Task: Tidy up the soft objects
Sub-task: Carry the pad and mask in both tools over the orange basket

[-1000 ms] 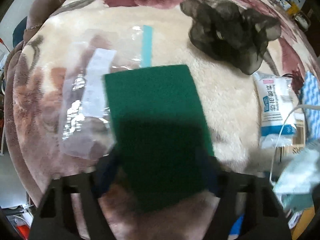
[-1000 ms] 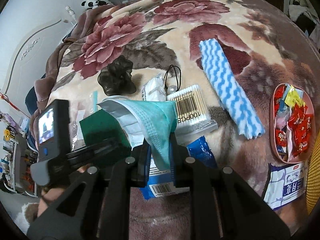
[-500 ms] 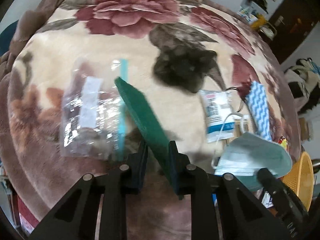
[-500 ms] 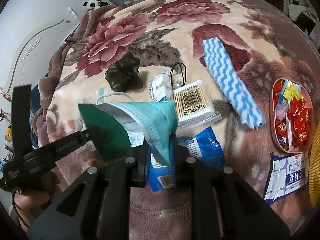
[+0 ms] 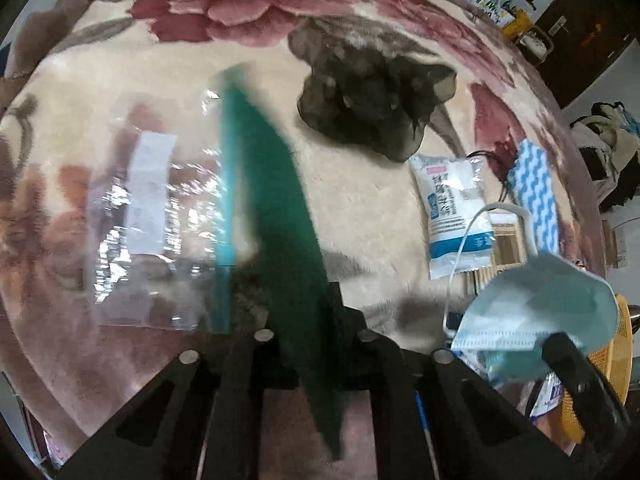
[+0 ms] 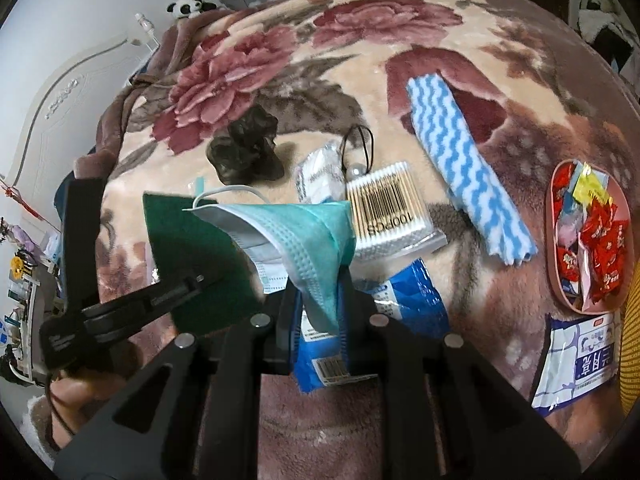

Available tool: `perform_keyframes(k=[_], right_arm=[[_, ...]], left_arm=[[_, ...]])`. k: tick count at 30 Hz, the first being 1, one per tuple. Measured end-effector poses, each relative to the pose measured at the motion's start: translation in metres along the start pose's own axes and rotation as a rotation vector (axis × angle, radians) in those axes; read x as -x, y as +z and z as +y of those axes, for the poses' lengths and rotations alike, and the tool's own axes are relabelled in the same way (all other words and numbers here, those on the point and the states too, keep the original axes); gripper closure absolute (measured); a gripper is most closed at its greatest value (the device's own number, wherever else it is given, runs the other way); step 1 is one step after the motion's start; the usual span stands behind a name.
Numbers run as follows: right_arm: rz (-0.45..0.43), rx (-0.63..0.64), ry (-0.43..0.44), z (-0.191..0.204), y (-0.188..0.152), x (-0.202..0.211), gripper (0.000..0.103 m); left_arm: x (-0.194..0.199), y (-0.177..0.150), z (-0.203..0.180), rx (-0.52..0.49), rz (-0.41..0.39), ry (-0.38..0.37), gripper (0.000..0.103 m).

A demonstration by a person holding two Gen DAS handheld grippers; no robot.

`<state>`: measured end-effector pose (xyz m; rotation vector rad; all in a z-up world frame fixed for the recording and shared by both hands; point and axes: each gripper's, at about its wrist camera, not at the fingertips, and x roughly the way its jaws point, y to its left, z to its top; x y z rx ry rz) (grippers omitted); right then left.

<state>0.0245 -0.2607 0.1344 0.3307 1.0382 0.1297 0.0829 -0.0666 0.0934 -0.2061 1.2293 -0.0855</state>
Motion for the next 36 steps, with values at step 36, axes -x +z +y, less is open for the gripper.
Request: perform_keyframes(k=[36], right_arm=[[-0.201,-0.108,-0.154,-0.035,-0.062,0.153,0.087]], left_arm=[[0.132,-0.09,-0.071,-0.273,-0.108,-0.115,0.098]])
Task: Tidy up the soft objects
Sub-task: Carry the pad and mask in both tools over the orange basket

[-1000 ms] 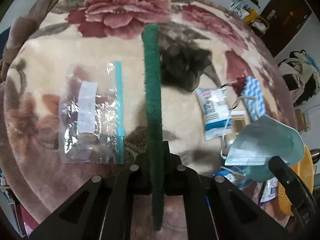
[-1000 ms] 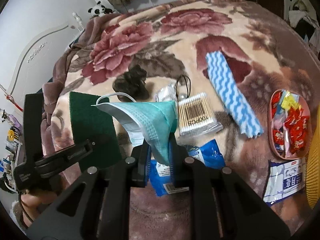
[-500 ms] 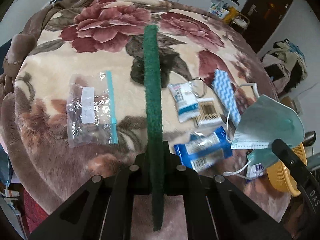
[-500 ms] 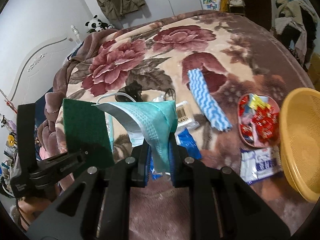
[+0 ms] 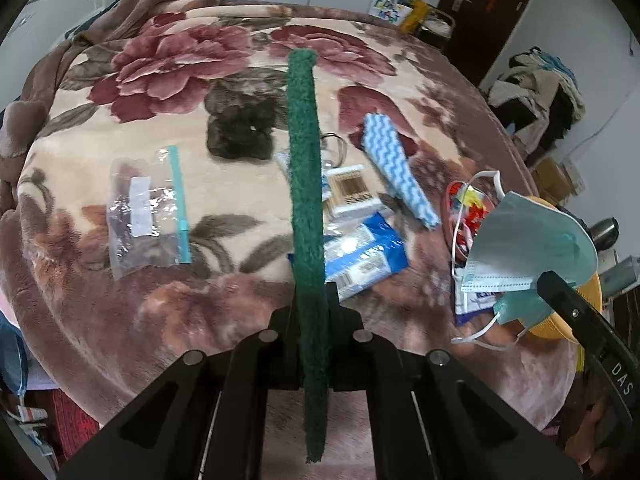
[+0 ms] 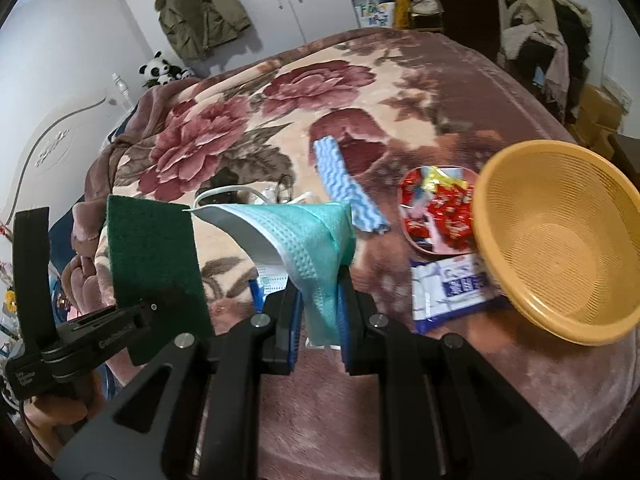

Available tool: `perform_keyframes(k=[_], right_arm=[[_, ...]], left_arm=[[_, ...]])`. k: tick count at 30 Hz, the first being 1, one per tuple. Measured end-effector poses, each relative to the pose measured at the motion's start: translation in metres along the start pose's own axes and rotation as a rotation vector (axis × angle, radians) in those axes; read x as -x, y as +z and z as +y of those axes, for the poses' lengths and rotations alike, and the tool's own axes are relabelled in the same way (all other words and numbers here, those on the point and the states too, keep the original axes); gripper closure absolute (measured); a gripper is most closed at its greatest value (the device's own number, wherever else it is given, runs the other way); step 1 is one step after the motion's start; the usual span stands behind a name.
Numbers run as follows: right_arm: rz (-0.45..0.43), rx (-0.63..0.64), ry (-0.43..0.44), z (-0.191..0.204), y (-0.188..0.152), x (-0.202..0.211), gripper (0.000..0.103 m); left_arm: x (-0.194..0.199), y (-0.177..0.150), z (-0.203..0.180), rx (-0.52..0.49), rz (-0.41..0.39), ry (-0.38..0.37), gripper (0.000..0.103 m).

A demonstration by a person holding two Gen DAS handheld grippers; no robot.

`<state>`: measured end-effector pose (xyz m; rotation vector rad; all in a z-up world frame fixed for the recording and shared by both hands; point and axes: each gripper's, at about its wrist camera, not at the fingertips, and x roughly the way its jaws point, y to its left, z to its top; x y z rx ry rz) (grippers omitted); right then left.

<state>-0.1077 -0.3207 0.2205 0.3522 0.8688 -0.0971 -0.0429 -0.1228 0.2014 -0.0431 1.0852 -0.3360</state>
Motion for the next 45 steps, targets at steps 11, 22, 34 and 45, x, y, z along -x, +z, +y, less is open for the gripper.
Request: perform_keyframes(k=[11,22,34,45], right_arm=[[-0.035,-0.056,-0.046,-0.036,-0.007,0.028,0.087],[-0.082,-0.113,-0.093,-0.077,-0.007,0.053,0.087],[-0.12,-0.162,-0.139,-0.124,0.007,0.07,0.087],[-0.128,-0.225,-0.188,-0.173,0.02,0.076,0.087]], left_arm=[[0.009,-0.01,-0.048,-0.084,-0.005,-0.036,0.098],[0.013,-0.013,-0.109,-0.182,-0.016,-0.075,0.098],[0.011,0.001,-0.182,-0.262,-0.014,-0.149,0.098],[-0.003,0.018,-0.255,-0.312,0.01,-0.233,0.098]])
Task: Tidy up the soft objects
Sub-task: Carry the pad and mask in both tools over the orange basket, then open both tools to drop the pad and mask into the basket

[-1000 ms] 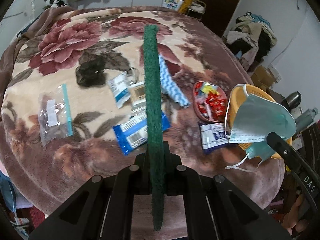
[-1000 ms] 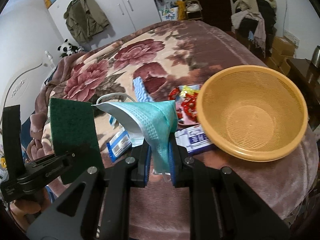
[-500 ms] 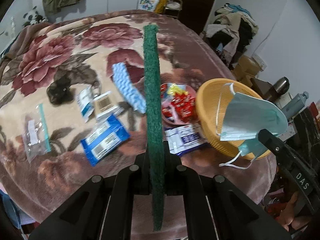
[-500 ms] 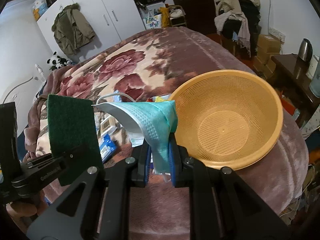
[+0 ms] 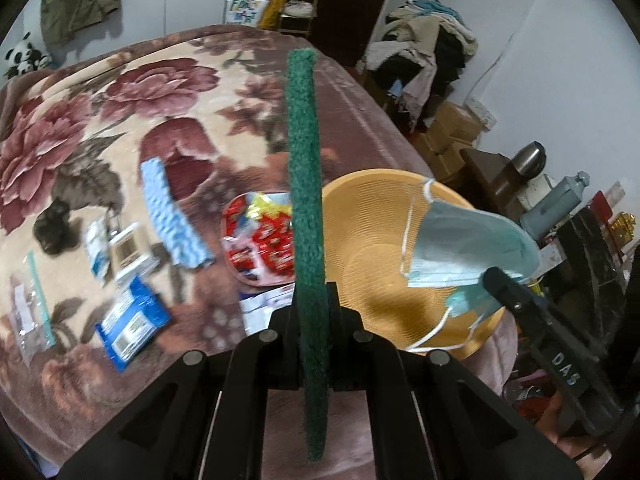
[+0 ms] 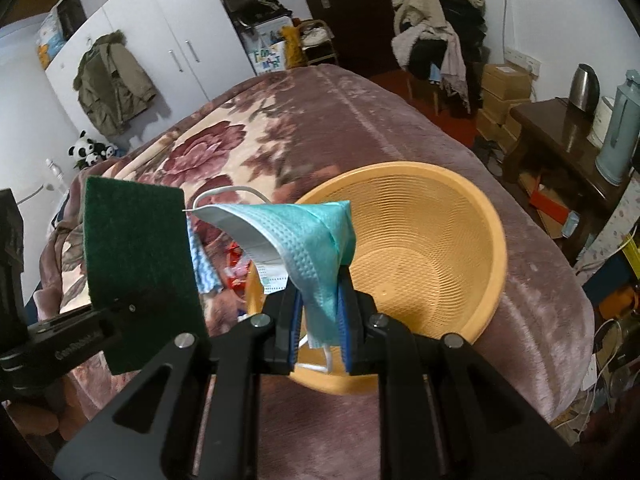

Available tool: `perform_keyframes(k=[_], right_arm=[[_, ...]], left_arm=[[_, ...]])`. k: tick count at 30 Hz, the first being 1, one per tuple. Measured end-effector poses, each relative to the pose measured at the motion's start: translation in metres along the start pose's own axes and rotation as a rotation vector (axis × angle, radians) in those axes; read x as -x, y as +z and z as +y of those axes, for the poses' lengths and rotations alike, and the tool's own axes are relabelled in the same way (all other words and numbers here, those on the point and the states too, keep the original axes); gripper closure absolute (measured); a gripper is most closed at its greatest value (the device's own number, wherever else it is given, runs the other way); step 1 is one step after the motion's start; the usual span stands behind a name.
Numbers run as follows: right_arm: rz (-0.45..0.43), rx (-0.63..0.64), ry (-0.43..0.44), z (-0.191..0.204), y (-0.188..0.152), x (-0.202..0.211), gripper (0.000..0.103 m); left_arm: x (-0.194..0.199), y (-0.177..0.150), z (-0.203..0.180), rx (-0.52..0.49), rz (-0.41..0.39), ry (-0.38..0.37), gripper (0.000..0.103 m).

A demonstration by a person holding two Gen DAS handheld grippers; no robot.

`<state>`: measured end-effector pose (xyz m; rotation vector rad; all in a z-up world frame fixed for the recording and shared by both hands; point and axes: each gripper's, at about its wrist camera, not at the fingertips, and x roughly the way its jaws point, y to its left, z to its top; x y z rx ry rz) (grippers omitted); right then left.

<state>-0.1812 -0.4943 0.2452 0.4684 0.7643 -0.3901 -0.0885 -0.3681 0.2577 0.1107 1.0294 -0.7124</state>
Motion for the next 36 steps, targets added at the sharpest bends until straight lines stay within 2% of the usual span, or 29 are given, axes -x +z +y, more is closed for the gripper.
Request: perform_keyframes(k=[5,13,18,19,21,22,23,24,25,26,30,32,33,36], right_arm=[[0.001,-0.026,-0.012,-0.019,0.007,-0.002,0.087],[0.01,-0.062,-0.027,-0.039,0.015,-0.008,0.087],[0.055,-0.073,-0.04,-0.046,0.017,-0.021,0.083],[0.077,-0.073,-0.046,-0.048,0.018,-0.025,0.08],[0.106,-0.076,-0.081,-0.051,0.017,-0.031,0.06],[0.105,-0.08,-0.089,-0.053,0.016,-0.031,0.04],[0.091,-0.097,-0.095,-0.057,0.016,-0.028,0.031],[0.084,-0.108,-0.092,-0.06,0.016,-0.026,0.026],[0.075,-0.118,-0.086,-0.063,0.016,-0.024,0.02],[0.069,-0.123,-0.085,-0.066,0.016,-0.022,0.018],[0.094,-0.098,-0.128,-0.066,0.017,-0.025,0.013],[0.117,-0.089,-0.173,-0.066,0.016,-0.024,0.002],[0.123,-0.086,-0.197,-0.066,0.016,-0.025,0.0],[0.165,-0.081,-0.263,-0.068,0.015,-0.024,0.0]], left_arm=[[-0.014,0.01,-0.028,-0.034,0.011,-0.03,0.098],[-0.054,0.015,-0.053,-0.053,0.088,-0.09,0.098],[-0.08,0.013,-0.067,-0.095,0.161,-0.124,0.098],[-0.082,0.012,-0.069,-0.102,0.17,-0.118,0.097],[-0.087,0.009,-0.072,-0.119,0.189,-0.086,0.079],[-0.088,0.008,-0.072,-0.124,0.194,-0.07,0.052],[-0.088,0.007,-0.07,-0.126,0.188,-0.045,0.036],[-0.086,0.006,-0.069,-0.128,0.159,-0.018,0.027],[-0.084,0.005,-0.068,-0.134,0.137,-0.005,0.008],[-0.084,0.004,-0.068,-0.14,0.136,0.002,0.001],[-0.085,0.002,-0.065,-0.16,0.149,0.031,0.0],[-0.083,0.0,-0.065,-0.169,0.147,0.066,0.0],[-0.083,-0.001,-0.064,-0.171,0.151,0.083,0.0],[-0.082,-0.003,-0.059,-0.16,0.178,0.127,0.0]])
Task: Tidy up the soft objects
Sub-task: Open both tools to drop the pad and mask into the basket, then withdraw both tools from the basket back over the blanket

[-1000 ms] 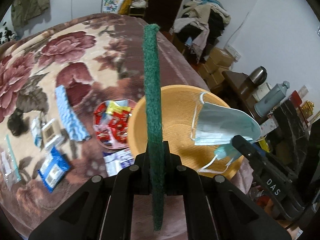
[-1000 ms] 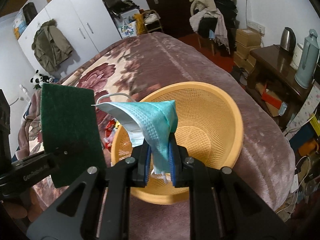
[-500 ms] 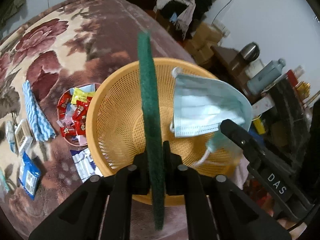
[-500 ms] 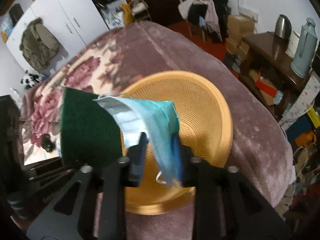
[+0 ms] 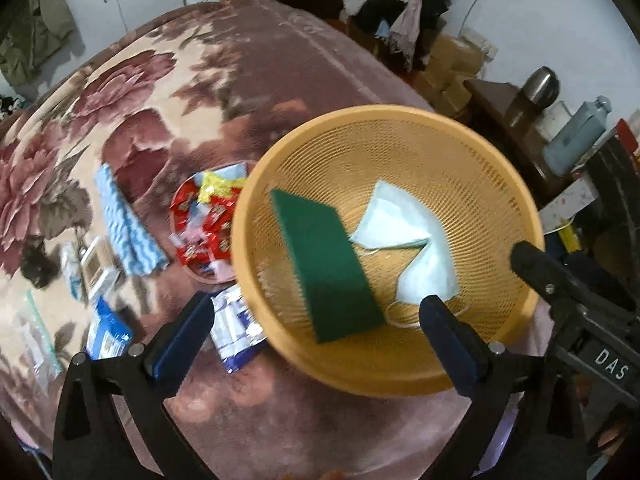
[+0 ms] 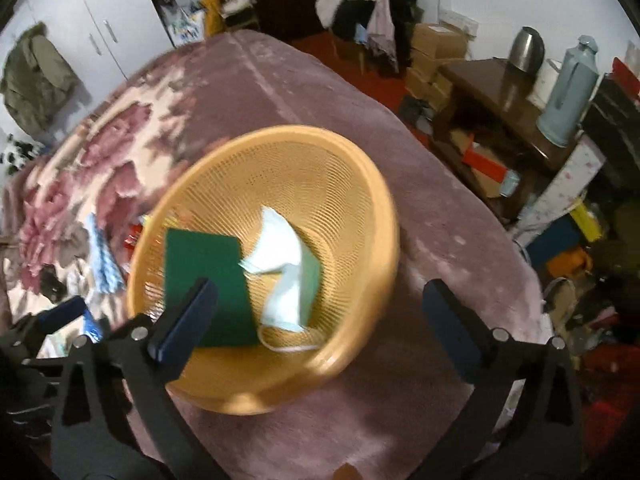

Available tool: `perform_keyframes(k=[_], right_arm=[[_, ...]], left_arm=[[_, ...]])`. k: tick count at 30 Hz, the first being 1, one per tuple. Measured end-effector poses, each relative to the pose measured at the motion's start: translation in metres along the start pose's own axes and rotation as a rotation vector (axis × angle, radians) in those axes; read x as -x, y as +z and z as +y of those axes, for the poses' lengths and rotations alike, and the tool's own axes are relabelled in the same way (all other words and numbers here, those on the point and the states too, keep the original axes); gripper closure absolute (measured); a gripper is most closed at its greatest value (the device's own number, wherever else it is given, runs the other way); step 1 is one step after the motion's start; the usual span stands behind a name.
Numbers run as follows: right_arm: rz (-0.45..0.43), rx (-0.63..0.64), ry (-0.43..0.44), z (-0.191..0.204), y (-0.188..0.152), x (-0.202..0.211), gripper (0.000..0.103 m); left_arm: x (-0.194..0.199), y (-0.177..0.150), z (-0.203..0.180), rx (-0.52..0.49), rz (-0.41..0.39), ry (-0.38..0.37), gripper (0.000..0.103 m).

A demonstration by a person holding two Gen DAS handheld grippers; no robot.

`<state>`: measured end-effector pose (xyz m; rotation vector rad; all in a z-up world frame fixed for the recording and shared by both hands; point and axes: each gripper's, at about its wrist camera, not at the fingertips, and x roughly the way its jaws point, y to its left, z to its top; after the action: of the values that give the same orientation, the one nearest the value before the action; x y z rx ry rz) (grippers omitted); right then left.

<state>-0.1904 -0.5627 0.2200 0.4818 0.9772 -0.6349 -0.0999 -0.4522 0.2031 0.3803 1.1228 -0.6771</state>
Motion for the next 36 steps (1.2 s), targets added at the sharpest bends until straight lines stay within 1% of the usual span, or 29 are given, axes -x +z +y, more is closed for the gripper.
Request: perform_keyframes(k=[4,7,10,15,36], right_arm=[[0.055,0.014,-0.016,-0.002,-0.003,-0.002,0.0],[0.078,0.029,-0.013,0.001,-0.007,-0.002,0.0],[0.098,0.044,-0.029,0.004,-0.009,-0.004,0.0],[0.147,0.046,-0.025,0.005,-0.015,-0.008,0.0],[0.15,0.072,-0.017,0.02,-0.027,0.001,0.0]], left_arm=[[-0.001,-0.003,0.005,0.012,0.027,0.034,0.0],[-0.002,-0.007,0.01,0.023,0.04,0.062,0.0],[-0.002,-0.01,0.012,0.026,0.05,0.089,0.0],[-0.003,-0.014,0.016,0.038,0.068,0.077,0.0],[0.01,-0.023,0.023,0.056,0.055,0.069,0.0]])
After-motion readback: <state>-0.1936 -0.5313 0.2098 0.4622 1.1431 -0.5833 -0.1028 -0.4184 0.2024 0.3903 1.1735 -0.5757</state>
